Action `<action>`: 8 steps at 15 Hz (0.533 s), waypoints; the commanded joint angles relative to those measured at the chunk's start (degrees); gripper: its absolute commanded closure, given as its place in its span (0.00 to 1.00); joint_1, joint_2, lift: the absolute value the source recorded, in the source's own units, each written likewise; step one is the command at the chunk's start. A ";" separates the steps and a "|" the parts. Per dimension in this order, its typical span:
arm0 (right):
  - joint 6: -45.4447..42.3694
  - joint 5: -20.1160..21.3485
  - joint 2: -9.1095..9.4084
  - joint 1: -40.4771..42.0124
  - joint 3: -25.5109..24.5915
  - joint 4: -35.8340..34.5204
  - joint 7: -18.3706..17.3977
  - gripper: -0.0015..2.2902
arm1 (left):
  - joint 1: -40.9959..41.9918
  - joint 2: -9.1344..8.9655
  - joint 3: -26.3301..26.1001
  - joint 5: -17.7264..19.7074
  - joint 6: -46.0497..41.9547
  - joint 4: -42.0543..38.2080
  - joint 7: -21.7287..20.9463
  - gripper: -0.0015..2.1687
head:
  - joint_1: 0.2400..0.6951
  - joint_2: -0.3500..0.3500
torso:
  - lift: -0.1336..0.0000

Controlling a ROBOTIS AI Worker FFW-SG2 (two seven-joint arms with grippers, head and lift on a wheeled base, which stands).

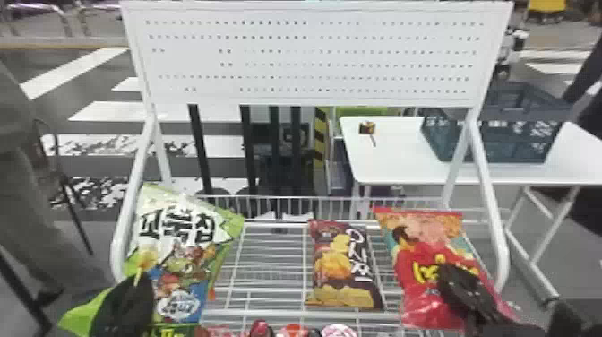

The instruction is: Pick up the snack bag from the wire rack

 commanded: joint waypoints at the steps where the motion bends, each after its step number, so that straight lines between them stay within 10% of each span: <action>1: -6.15 -2.98 0.05 9.45 -1.81 -5.32 0.09 0.97 | 0.07 0.32 0.13 0.24 -0.31 -0.08 0.04 0.74 | 0.57 0.50 | 1.00; 8: -11.25 -4.39 0.05 19.91 -4.10 -9.98 0.62 0.97 | -0.37 0.76 1.09 1.30 -0.66 -0.08 0.04 0.74 | 0.57 0.50 | 1.00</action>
